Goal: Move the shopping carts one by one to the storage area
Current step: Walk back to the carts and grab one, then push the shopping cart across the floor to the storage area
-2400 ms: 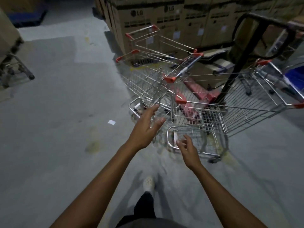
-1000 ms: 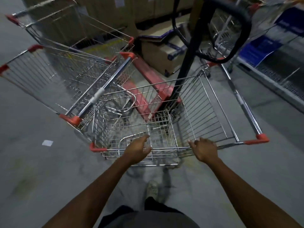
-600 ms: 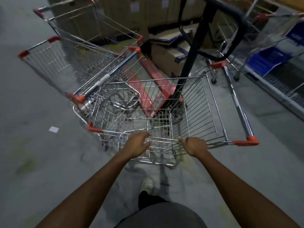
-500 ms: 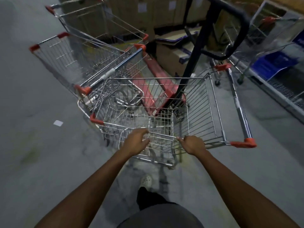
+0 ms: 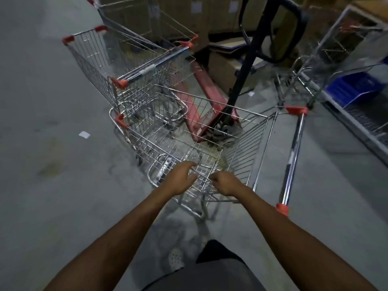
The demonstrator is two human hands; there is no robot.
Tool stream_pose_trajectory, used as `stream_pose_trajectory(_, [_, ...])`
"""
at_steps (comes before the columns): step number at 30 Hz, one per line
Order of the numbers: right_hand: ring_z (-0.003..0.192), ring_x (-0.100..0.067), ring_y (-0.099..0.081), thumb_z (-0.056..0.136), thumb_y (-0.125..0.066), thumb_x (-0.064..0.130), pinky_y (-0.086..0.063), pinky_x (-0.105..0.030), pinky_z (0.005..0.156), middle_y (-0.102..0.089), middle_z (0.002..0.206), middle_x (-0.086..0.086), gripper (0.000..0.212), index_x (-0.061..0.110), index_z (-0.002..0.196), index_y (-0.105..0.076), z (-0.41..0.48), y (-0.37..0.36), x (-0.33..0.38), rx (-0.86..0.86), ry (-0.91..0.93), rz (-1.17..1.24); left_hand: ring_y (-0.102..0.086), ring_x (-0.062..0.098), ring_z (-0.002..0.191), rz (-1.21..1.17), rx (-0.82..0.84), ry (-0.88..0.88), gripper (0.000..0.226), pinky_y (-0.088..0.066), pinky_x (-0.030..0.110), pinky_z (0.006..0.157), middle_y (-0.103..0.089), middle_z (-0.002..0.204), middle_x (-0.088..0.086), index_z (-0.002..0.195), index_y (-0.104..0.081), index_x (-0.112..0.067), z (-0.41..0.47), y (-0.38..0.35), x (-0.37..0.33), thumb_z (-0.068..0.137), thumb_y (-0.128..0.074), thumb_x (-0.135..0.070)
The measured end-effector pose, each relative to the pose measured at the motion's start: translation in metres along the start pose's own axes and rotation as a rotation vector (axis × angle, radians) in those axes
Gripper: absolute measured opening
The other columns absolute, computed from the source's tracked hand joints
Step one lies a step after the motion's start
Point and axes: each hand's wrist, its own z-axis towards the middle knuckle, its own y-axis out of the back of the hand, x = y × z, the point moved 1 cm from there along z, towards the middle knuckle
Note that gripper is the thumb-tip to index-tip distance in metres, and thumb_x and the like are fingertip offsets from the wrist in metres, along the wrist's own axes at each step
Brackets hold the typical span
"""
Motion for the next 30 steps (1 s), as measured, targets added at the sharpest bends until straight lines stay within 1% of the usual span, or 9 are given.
stream_pose_trajectory(5, [0.115,-0.029,-0.061,0.099,-0.047,0.036,-0.046,-0.042,0.096,-0.068,0.122,-0.005,0.031,0.025,0.119,-0.068,-0.034,0.015,-0.021,-0.067,0.005,-0.188,-0.053,0.025,0.125,0.021,0.011,-0.046,0.042,-0.042,0.035,0.101,-0.059,0.134,0.009,0.133,-0.056,-0.011,-0.01,-0.022,-0.041,0.097,-0.06,-0.031])
stream_pose_trajectory(8, [0.12,-0.027,-0.058,0.099,-0.047,0.039,-0.023,-0.058,0.113,-0.067,0.121,-0.005,0.031,0.023,0.115,-0.067,-0.053,0.025,-0.049,-0.078,-0.057,-0.316,-0.053,0.024,0.125,0.035,0.058,-0.052,0.045,-0.043,0.038,0.103,-0.059,0.136,0.007,0.136,-0.055,-0.013,-0.017,-0.043,-0.068,0.097,-0.059,-0.034])
stream_pose_trajectory(10, [0.124,-0.025,-0.054,0.097,-0.048,0.043,-0.013,-0.064,0.115,-0.065,0.122,-0.004,0.03,0.025,0.113,-0.068,-0.067,0.029,-0.071,-0.073,-0.058,-0.326,-0.054,0.023,0.124,0.036,0.065,-0.051,0.046,-0.044,0.037,0.102,-0.059,0.136,0.006,0.136,-0.054,-0.016,-0.025,-0.059,-0.09,0.096,-0.059,-0.037])
stream_pose_trajectory(14, [0.138,-0.024,-0.039,0.099,-0.04,0.057,-0.02,-0.06,0.112,-0.053,0.14,-0.005,0.044,0.029,0.122,-0.065,-0.094,0.028,-0.094,-0.101,0.037,-0.28,-0.057,0.022,0.117,0.013,0.047,-0.057,0.037,-0.044,0.03,0.091,-0.063,0.128,0.006,0.128,-0.059,-0.018,-0.042,-0.089,-0.135,0.096,-0.06,-0.036])
stream_pose_trajectory(18, [0.148,-0.022,-0.024,0.099,-0.039,0.056,-0.031,-0.053,0.111,-0.038,0.154,-0.002,0.05,0.03,0.138,-0.053,-0.122,0.019,-0.117,-0.129,0.156,-0.326,-0.06,0.027,0.109,0.044,0.004,-0.003,0.041,-0.044,0.033,0.08,-0.065,0.119,0.008,0.128,-0.056,-0.017,-0.067,-0.126,-0.173,0.095,-0.058,-0.042])
stream_pose_trajectory(21, [0.144,-0.025,-0.031,0.098,-0.044,0.055,-0.035,-0.05,0.108,-0.034,0.157,-0.002,0.054,0.029,0.145,-0.043,-0.143,0.015,-0.13,-0.153,0.221,-0.379,-0.057,0.028,0.113,0.069,-0.04,0.063,0.048,-0.048,0.037,0.086,-0.063,0.123,0.01,0.131,-0.055,-0.016,-0.091,-0.15,-0.192,0.095,-0.057,-0.047])
stream_pose_trajectory(24, [0.137,-0.028,-0.043,0.1,-0.037,0.057,-0.033,-0.046,0.106,-0.029,0.161,-0.004,0.06,0.026,0.151,-0.035,-0.165,0.006,-0.14,-0.194,0.259,-0.443,-0.056,0.029,0.114,0.085,-0.095,0.157,0.048,-0.047,0.038,0.087,-0.06,0.123,0.011,0.13,-0.056,-0.014,-0.118,-0.167,-0.204,0.094,-0.054,-0.047])
stream_pose_trajectory(27, [0.127,-0.028,-0.051,0.103,-0.031,0.053,-0.029,-0.043,0.105,-0.053,0.144,-0.008,0.053,0.023,0.141,-0.051,-0.197,-0.003,-0.145,-0.25,0.261,-0.431,-0.056,0.03,0.111,0.107,-0.149,0.179,0.049,-0.045,0.038,0.085,-0.058,0.122,0.012,0.127,-0.057,-0.012,-0.141,-0.18,-0.218,0.095,-0.051,-0.049])
stream_pose_trajectory(30, [0.103,-0.027,-0.06,0.105,-0.024,0.045,-0.029,-0.04,0.099,-0.07,0.103,-0.009,0.056,0.015,0.102,-0.071,-0.231,-0.016,-0.142,-0.331,0.276,-0.447,-0.052,0.03,0.115,0.147,-0.165,0.166,0.05,-0.043,0.039,0.089,-0.055,0.129,0.012,0.13,-0.056,-0.011,-0.163,-0.192,-0.234,0.098,-0.05,-0.048])
